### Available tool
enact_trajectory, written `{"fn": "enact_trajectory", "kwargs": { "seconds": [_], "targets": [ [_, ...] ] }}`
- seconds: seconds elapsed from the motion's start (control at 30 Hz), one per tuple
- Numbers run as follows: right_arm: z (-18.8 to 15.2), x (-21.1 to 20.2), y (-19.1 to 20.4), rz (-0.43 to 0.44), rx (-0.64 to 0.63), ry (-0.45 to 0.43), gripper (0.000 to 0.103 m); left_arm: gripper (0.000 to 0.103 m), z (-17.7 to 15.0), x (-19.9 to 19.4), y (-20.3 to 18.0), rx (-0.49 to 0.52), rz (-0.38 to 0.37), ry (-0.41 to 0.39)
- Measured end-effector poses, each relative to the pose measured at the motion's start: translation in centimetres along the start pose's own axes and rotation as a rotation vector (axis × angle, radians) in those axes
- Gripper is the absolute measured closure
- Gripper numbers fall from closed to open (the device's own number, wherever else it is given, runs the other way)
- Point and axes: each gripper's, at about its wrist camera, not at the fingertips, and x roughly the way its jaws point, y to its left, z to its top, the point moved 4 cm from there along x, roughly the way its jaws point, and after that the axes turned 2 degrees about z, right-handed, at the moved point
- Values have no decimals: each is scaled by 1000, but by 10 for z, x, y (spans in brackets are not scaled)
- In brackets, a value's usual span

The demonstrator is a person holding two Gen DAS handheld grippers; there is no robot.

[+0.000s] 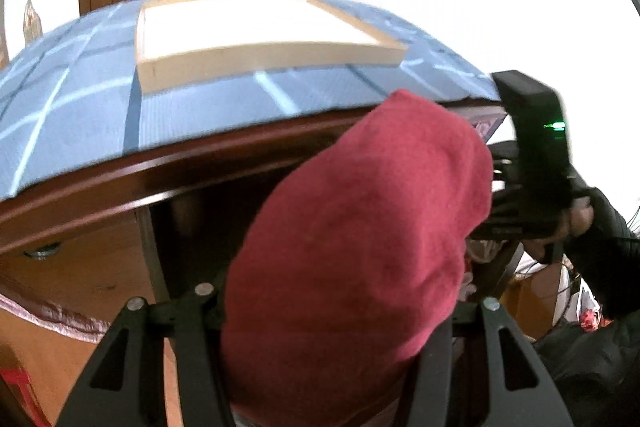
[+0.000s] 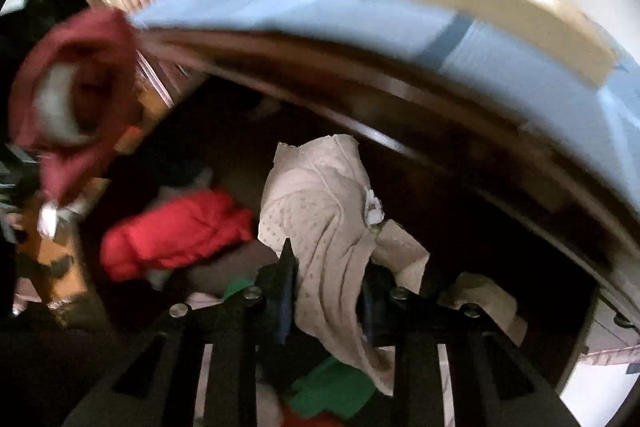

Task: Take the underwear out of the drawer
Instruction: 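Carry both held garments up to the white tray on the dresser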

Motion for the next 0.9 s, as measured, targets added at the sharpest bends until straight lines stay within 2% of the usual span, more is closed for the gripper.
{"fn": "enact_trajectory", "kwargs": {
  "seconds": [0.2, 0.37, 0.53, 0.63, 0.73, 0.8, 0.9],
  "targets": [
    [8, -62, 16, 72, 25, -186, 75, 51, 21, -19, -1, -30, 29, -95],
    [24, -91, 13, 140, 106, -325, 75, 51, 42, -30, 14, -126, 51, -158],
    [49, -124, -8, 101, 226, -525, 75, 51, 69, -28, 33, -230, 145, -237],
    [63, -127, -29, 57, 366, -635, 75, 51, 84, -20, 39, -281, 197, -299],
    [72, -111, -45, 34, 490, -664, 75, 51, 94, -7, 43, -323, 206, -309],
    [77, -95, -47, 31, 527, -669, 75, 51, 100, -5, 43, -336, 189, -311],
    [87, -91, -44, 21, 539, -698, 75, 51, 112, -12, 40, -324, 219, -354]
  ]
}}
